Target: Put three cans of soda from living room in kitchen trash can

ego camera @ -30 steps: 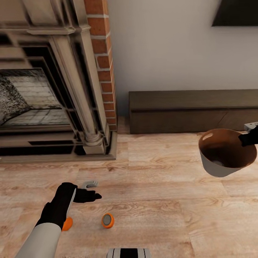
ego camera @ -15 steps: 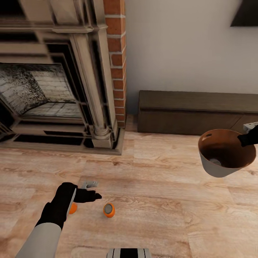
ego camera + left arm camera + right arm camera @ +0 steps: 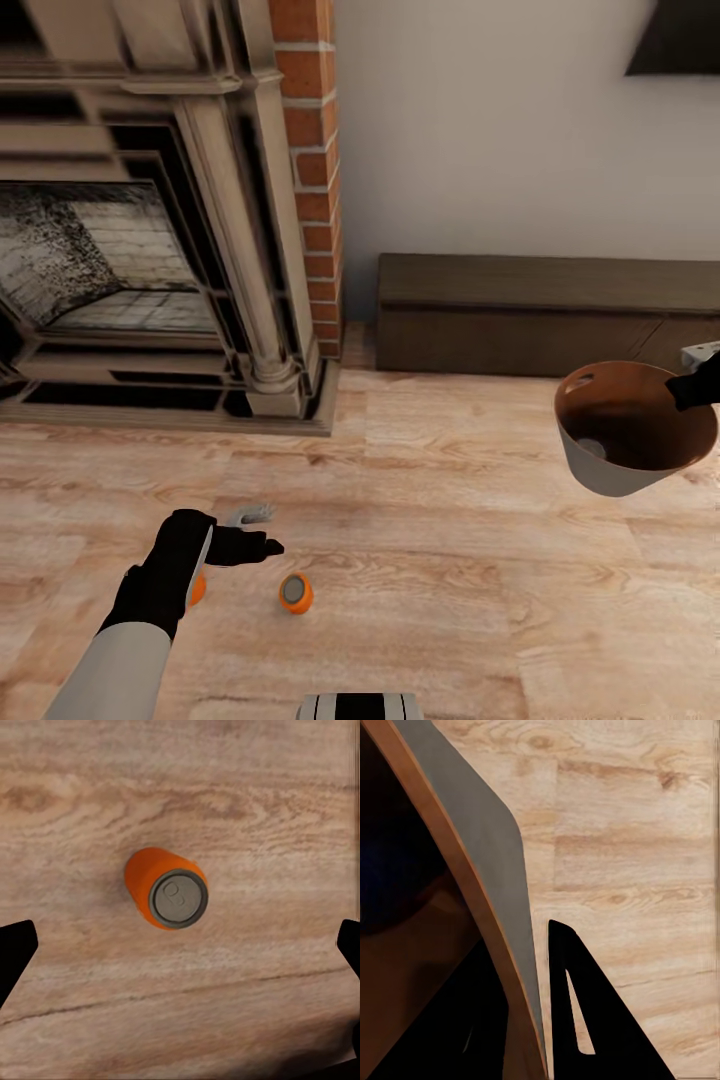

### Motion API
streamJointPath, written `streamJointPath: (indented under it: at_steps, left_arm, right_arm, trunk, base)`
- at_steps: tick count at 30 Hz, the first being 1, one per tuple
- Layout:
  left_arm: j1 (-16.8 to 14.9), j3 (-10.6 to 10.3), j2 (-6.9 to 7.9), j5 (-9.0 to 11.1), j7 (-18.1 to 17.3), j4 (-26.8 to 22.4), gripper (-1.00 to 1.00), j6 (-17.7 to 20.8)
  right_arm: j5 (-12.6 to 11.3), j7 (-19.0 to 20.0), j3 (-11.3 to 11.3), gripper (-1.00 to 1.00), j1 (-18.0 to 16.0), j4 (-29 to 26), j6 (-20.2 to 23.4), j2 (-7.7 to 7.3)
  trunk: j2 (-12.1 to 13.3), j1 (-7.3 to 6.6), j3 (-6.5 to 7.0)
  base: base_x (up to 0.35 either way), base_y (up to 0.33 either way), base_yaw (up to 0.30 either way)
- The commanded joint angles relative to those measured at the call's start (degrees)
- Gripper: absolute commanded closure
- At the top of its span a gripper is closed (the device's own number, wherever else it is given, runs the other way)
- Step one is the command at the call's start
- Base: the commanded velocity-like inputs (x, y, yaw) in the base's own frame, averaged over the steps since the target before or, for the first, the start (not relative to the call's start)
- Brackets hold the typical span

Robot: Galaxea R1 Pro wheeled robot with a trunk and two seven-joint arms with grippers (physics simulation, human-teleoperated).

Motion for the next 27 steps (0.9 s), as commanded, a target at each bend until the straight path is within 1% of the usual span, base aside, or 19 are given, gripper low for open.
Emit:
streamJointPath:
  at_steps: [1, 6, 11, 15, 18, 27]
  left_arm:
    - [0.00, -0.01, 0.02, 0.00, 0.00, 0.00, -1.00, 0.00]
    - [0.00, -0.01, 0.00, -0.04, 0.00, 0.00, -1.00, 0.00]
    - [0.00, -0.06, 0.04, -0.11, 0.00, 0.00, -1.00, 0.00]
    - [0.00, -0.07, 0.08, -0.13, -0.01, 0.00, -1.00, 0.00]
    - [0.00, -0.07, 0.07, -0.18, -0.06, 0.00, -1.00, 0.00]
    - [0.00, -0.07, 0.09, -0.13, -0.02, -0.08, -1.00, 0.00]
  right_arm:
    - [-0.09, 0.08, -0.03, 1.00, -0.02, -0.01, 0.06, -0.02]
    - [-0.09, 0.08, -0.03, 1.00, -0.02, -0.02, 0.06, -0.07]
    - [-0.09, 0.08, -0.03, 1.00, -0.02, -0.03, 0.06, -0.08]
    - [-0.09, 0.08, -0.03, 1.00, -0.02, -0.03, 0.06, -0.08]
    - [-0.09, 0.08, -0.03, 1.00, 0.02, 0.00, 0.06, -0.08]
    - [-0.09, 0.08, -0.04, 1.00, 0.07, -0.01, 0.06, -0.08]
  trunk:
    - [0.00, 0.00, 0.04]
    - [0.00, 0.00, 0.28]
    - [0.00, 0.00, 0.51]
    - [0.00, 0.00, 0.58]
    - [0.00, 0.00, 0.59]
    - [0.00, 0.00, 0.60]
  base:
    - [0.030, -0.001, -0.213]
    - [0.009, 0.000, -0.221]
    - [-0.203, 0.032, -0.162]
    - [-0.279, 0.123, -0.049]
    - [-0.151, 0.075, -0.015]
    - [-0.032, 0.016, -0.003]
